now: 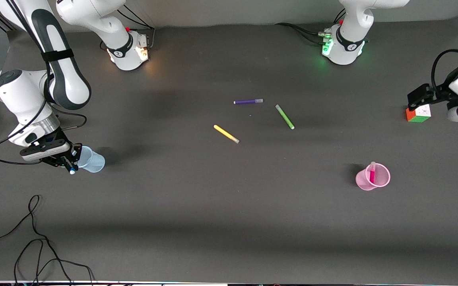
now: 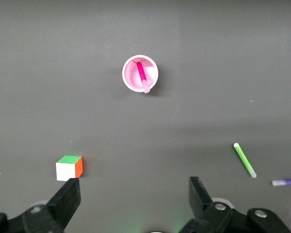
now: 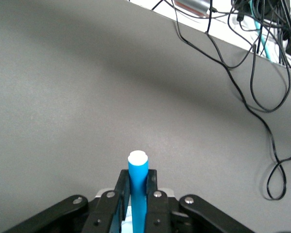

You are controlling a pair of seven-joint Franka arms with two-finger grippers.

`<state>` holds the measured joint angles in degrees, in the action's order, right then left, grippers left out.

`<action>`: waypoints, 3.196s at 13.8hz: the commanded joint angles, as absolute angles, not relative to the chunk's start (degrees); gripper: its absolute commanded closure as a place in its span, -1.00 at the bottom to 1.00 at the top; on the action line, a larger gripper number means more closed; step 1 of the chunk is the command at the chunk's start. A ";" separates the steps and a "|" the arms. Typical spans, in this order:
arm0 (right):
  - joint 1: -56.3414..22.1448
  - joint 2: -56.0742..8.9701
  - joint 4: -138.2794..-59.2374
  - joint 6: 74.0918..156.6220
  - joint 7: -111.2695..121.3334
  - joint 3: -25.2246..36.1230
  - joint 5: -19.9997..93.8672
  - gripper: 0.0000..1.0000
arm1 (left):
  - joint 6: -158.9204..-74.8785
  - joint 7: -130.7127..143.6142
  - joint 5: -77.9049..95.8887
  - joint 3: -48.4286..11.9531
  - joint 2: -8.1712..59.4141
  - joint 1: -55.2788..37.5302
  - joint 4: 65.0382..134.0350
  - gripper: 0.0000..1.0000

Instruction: Place pink and blue markers in matching cups

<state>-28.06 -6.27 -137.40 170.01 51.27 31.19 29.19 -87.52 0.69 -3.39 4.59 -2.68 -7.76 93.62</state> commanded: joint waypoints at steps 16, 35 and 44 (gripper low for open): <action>-28.92 -9.23 -136.67 170.95 82.09 30.94 64.16 -1.00 | -87.36 0.79 -5.36 4.75 -7.73 -8.00 97.56 -0.99; -23.20 -18.20 -100.40 127.48 45.24 31.64 28.85 -1.00 | -88.59 0.97 -7.03 4.66 6.57 -8.44 92.12 -0.99; -35.58 3.38 -99.03 97.58 -6.98 31.38 -2.87 -1.00 | -90.08 1.05 -2.47 4.92 32.32 -7.38 79.03 -0.95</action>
<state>-32.05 -6.77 -92.09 99.92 2.52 31.28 3.71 -90.75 0.73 -3.99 4.50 26.49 -7.59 85.00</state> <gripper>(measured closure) 0.000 0.018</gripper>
